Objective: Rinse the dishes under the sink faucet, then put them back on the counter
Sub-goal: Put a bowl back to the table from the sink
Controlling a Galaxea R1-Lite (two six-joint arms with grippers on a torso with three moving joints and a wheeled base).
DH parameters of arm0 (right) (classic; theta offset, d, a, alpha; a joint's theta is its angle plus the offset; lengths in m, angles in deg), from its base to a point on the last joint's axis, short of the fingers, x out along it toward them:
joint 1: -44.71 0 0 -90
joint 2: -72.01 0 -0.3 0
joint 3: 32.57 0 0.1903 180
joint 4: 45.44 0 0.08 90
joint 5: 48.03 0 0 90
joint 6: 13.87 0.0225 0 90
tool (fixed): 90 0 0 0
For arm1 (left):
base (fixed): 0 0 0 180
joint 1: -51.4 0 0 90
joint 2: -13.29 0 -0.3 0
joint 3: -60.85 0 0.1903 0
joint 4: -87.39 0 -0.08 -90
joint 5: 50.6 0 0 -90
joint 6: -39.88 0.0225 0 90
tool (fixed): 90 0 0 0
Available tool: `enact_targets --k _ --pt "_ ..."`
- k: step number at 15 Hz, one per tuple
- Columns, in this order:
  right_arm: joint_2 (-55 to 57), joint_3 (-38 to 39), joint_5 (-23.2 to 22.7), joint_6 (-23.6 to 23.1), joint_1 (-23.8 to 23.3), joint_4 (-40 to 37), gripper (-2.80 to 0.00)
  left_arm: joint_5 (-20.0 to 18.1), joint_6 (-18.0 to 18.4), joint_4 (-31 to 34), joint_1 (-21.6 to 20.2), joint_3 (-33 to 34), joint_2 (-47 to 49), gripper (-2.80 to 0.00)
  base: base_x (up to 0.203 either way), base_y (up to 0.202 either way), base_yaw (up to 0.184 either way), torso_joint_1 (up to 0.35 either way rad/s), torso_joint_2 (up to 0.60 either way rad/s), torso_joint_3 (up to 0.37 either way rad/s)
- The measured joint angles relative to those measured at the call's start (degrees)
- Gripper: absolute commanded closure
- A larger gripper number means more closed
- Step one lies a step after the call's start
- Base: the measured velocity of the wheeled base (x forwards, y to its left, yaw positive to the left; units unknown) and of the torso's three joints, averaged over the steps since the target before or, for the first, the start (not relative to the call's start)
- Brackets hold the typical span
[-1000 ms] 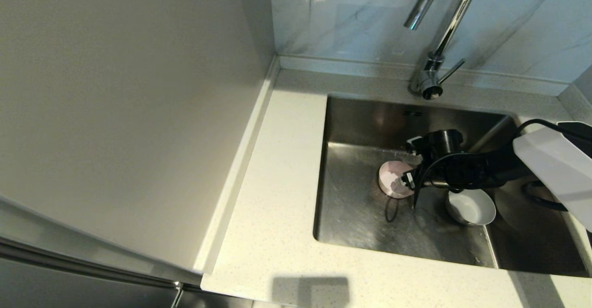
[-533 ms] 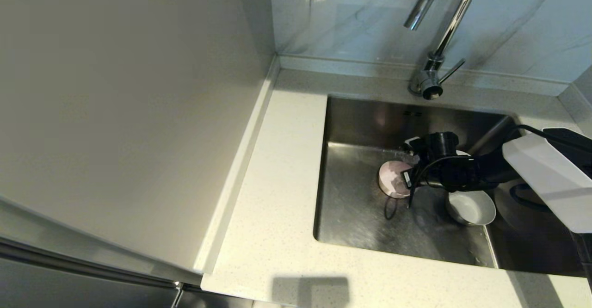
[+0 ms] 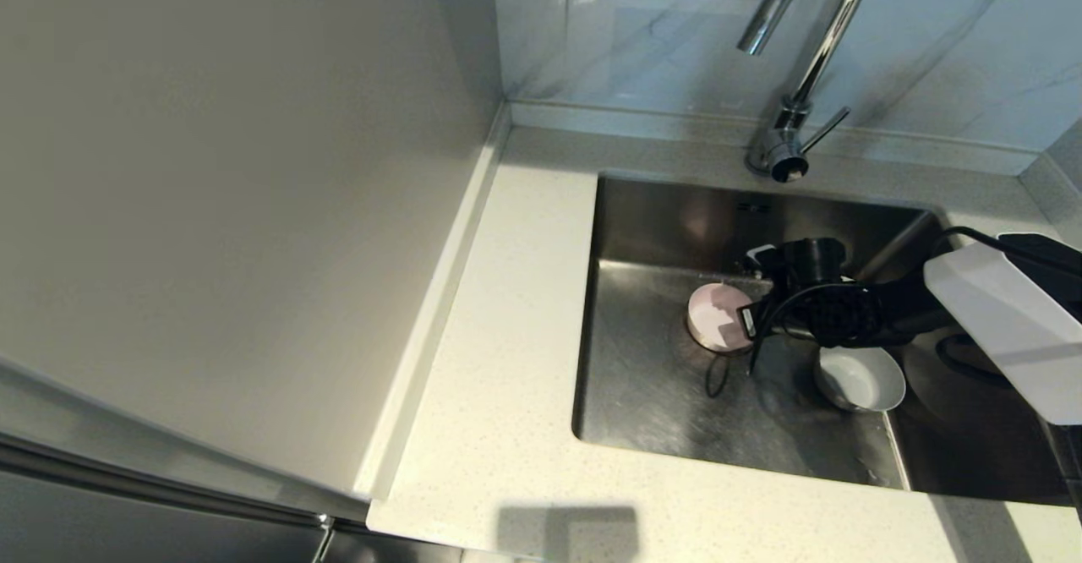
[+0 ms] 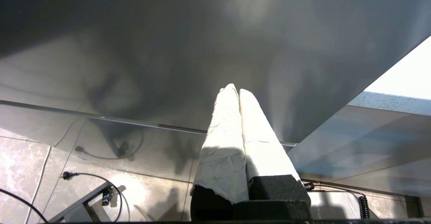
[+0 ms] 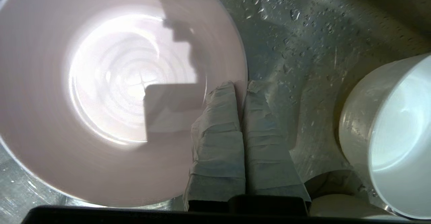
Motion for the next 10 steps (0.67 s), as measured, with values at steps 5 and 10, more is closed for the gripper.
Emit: enact_targets --k 5,10 --pt "-3.4 0.7 0.1 0.0 -1.5 -0.5 0.00 0.0 0.0 0.0 0.0 0.0 0.0 0.00 0.000 0.000 0.000 0.000 0.00 0.000" --pt "-14.0 9.6 -1.5 -0.1 -4.7 -1.0 0.00 0.0 0.0 0.0 0.0 0.0 0.0 0.00 0.000 0.000 0.000 0.000 0.00 0.000"
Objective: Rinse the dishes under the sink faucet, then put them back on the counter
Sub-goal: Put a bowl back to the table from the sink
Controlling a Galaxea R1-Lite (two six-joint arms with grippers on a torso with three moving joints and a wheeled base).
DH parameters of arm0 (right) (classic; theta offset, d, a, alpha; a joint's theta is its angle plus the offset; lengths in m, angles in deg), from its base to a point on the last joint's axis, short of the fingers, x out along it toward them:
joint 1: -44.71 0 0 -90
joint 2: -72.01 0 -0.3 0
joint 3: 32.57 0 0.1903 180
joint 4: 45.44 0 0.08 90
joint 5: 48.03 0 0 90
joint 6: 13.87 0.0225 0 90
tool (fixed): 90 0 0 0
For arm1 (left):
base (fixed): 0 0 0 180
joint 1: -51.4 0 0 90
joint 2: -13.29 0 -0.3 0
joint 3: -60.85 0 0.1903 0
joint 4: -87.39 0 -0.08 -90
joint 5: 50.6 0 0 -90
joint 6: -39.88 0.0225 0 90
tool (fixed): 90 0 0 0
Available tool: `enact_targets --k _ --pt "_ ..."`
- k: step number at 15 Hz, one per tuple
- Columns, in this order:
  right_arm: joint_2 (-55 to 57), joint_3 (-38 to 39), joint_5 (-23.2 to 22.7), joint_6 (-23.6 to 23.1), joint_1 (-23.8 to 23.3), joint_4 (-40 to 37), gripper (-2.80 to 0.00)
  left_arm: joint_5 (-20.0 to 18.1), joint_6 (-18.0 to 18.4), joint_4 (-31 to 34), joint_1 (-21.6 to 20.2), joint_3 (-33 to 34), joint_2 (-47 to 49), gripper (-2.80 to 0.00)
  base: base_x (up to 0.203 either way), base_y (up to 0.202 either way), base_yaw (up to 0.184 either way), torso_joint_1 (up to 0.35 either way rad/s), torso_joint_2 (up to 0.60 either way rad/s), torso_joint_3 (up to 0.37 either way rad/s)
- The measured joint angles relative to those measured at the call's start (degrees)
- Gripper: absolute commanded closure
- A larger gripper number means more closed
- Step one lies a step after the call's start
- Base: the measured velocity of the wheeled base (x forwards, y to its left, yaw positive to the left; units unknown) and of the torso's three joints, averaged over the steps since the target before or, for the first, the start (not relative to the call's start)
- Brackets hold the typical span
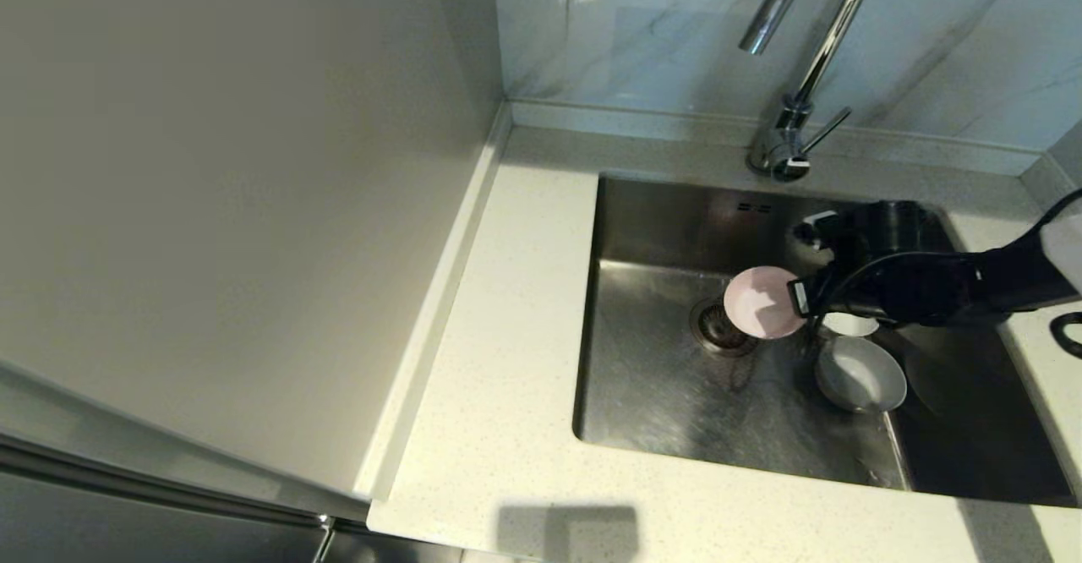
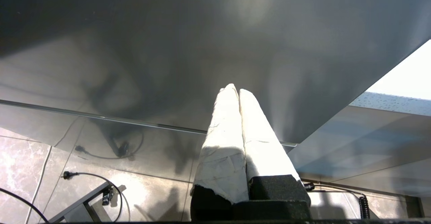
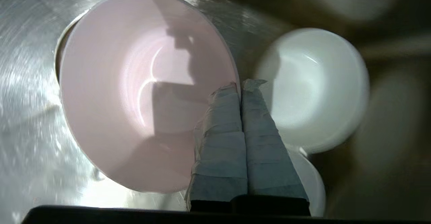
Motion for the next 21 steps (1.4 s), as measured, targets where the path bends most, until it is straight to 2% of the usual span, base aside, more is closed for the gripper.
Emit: enact_targets --k 5,8,13,17,21 --pt "-13.7 9.0 -3.7 -0.1 -4.7 -0.4 0.00 0.0 0.0 0.0 0.0 0.0 0.0 0.00 0.000 0.000 0.000 0.000 0.00 0.000" --pt "-21.2 9.5 -6.8 -0.1 -9.3 -3.7 0.00 0.0 0.0 0.0 0.0 0.0 0.0 0.00 0.000 0.000 0.000 0.000 0.00 0.000" --pt "-24.0 -0.2 -7.2 -0.1 -15.4 -4.6 0.00 0.0 0.0 0.0 0.0 0.0 0.0 0.00 0.000 0.000 0.000 0.000 0.00 0.000" --pt "-18.6 -8.9 -5.1 -0.7 -18.9 -4.6 0.00 0.0 0.0 0.0 0.0 0.0 0.0 0.00 0.000 0.000 0.000 0.000 0.00 0.000" --pt "-12.3 -14.2 -4.2 -2.9 -22.7 -4.6 0.00 0.0 0.0 0.0 0.0 0.0 0.0 0.00 0.000 0.000 0.000 0.000 0.00 0.000"
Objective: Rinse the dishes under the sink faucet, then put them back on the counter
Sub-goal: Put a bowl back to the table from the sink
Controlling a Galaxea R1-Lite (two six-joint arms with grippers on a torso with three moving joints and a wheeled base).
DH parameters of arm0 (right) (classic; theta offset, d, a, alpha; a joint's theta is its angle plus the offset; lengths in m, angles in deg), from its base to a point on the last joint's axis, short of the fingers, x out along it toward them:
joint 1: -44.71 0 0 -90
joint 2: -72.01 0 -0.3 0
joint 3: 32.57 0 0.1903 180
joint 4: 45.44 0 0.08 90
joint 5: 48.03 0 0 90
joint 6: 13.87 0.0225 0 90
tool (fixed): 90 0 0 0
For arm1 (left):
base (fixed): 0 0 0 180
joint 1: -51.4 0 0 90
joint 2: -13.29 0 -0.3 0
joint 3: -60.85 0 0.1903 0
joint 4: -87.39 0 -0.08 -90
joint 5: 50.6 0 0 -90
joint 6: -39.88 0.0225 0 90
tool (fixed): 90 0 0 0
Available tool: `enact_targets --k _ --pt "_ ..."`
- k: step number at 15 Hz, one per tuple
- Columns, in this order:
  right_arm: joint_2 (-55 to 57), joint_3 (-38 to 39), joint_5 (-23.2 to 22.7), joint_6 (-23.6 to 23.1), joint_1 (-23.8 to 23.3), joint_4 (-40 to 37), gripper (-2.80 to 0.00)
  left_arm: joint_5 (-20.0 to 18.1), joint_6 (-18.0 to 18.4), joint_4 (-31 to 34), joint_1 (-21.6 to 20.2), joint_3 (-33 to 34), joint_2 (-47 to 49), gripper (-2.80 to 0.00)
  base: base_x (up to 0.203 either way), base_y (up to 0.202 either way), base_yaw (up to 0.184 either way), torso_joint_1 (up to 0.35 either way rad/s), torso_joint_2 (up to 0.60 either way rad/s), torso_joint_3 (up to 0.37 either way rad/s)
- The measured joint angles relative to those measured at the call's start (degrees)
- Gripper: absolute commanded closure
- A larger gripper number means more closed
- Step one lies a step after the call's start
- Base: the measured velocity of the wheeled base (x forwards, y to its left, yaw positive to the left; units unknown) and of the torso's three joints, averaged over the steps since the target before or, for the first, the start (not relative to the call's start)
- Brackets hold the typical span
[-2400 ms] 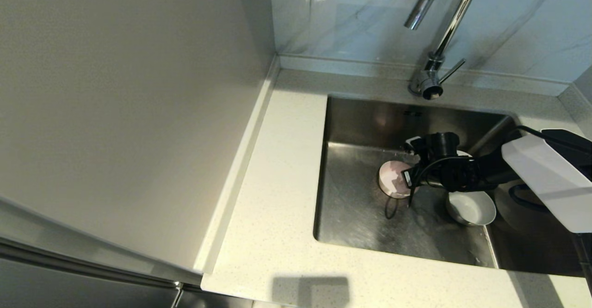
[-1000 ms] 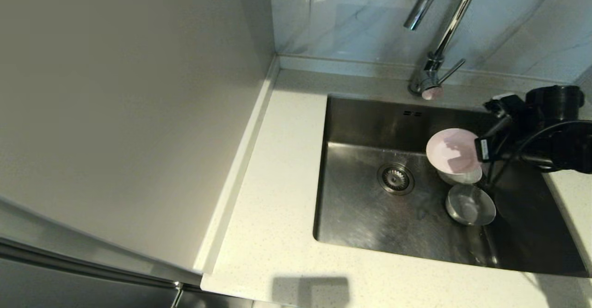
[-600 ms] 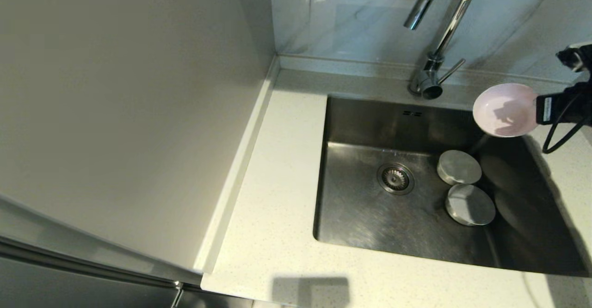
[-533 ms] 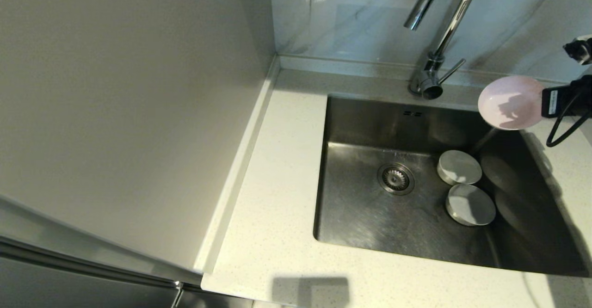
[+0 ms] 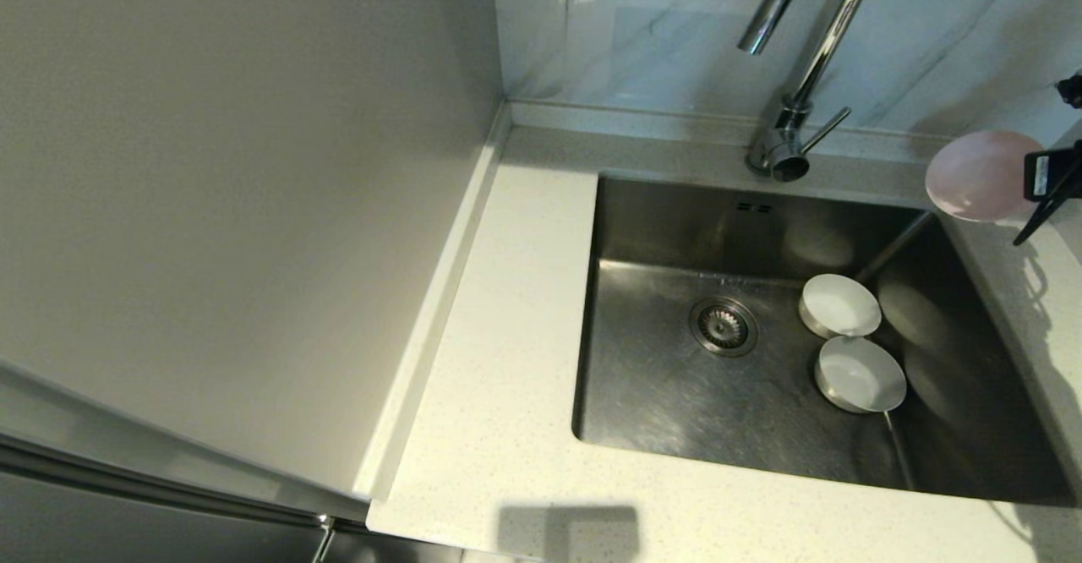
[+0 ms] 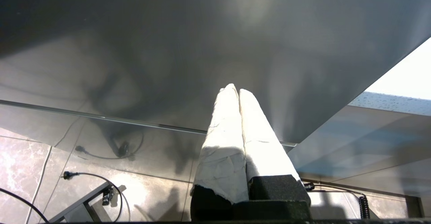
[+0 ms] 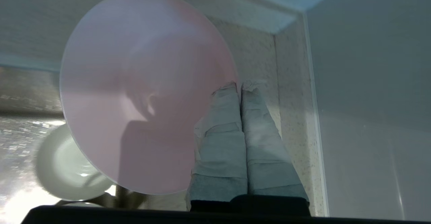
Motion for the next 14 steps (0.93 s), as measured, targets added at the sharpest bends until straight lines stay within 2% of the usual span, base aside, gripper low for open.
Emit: enact_targets --k 7,8,14 --pt "4.8 -1.7 0.0 -1.7 -3.0 0.6 0.00 0.0 0.0 0.0 0.0 0.0 0.0 0.00 0.000 0.000 0.000 0.000 0.00 0.000" --pt "5.2 -2.0 0.0 -1.7 -3.1 0.6 -2.80 0.0 0.0 0.0 0.0 0.0 0.0 0.00 0.000 0.000 0.000 0.000 0.00 0.000" --pt "6.8 -4.9 0.0 -1.7 -3.1 0.4 -2.80 0.0 0.0 0.0 0.0 0.0 0.0 0.00 0.000 0.000 0.000 0.000 0.00 0.000"
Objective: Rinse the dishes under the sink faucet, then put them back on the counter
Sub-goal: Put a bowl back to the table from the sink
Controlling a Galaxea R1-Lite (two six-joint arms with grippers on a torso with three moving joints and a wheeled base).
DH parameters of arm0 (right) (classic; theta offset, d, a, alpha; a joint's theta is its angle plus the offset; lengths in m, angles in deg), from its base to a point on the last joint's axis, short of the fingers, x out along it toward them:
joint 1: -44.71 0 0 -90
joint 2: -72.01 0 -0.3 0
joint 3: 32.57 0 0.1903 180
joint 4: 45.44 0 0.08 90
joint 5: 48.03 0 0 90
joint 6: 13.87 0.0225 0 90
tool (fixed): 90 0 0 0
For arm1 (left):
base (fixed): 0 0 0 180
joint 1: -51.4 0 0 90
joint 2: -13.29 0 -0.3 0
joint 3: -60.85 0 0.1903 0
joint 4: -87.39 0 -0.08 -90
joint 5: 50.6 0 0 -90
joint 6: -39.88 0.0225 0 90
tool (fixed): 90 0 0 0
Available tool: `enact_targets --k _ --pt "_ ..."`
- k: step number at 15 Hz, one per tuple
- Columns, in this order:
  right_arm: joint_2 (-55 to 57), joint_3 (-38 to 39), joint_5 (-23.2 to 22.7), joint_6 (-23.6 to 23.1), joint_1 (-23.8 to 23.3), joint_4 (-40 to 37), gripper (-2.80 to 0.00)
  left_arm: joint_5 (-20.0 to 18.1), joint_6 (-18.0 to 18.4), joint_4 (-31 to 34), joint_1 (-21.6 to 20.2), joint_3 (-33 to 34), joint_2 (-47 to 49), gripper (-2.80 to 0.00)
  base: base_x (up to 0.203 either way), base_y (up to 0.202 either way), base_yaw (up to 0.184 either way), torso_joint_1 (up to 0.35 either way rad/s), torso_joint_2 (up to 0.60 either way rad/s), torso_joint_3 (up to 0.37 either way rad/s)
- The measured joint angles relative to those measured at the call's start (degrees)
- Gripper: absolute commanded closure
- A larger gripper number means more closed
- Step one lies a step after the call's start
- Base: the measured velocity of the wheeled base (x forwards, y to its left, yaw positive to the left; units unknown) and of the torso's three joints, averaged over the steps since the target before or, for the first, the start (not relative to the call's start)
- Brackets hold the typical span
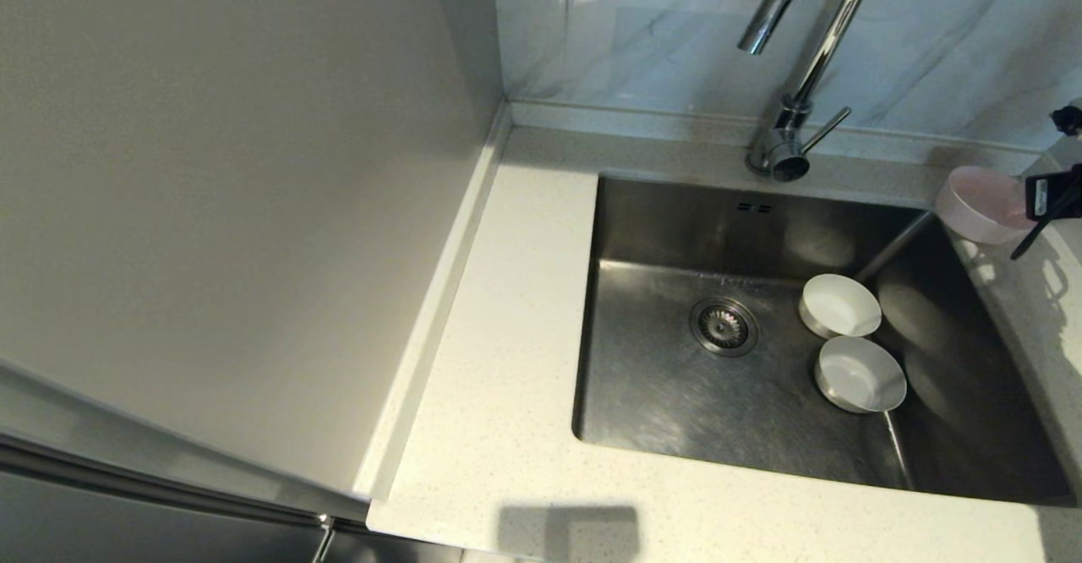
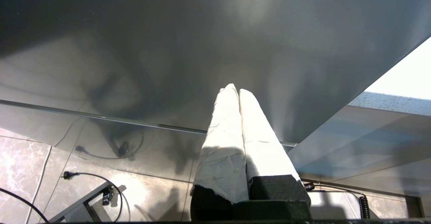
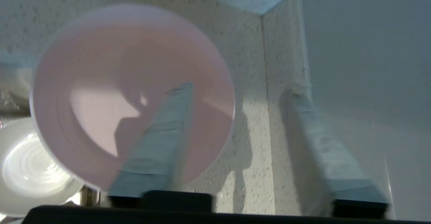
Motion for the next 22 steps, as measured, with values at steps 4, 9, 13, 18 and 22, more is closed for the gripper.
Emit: enact_targets --k 4,9,13,18,22 --pt "-0.9 -1.9 -0.5 0.3 0.2 -0.5 -2.80 0.0 0.0 0.0 0.0 0.0 0.0 0.00 0.000 0.000 0.000 0.000 0.00 0.000" --pt "-11.3 3.9 -7.9 0.9 5.2 -8.0 -2.80 0.0 0.0 0.0 0.0 0.0 0.0 0.00 0.000 0.000 0.000 0.000 0.00 0.000" --pt "-23.3 13.8 -12.8 0.7 15.9 -19.6 -2.80 0.0 0.0 0.0 0.0 0.0 0.0 0.00 0.000 0.000 0.000 0.000 0.00 0.000" --pt "-25.7 25.8 -7.6 0.0 24.9 -23.6 -2.80 0.0 0.0 0.0 0.0 0.0 0.0 0.00 0.000 0.000 0.000 0.000 0.00 0.000" --pt "-17.4 27.6 -1.8 -1.8 26.5 -17.7 -2.80 0.0 0.0 0.0 0.0 0.0 0.0 0.00 0.000 0.000 0.000 0.000 0.00 0.000"
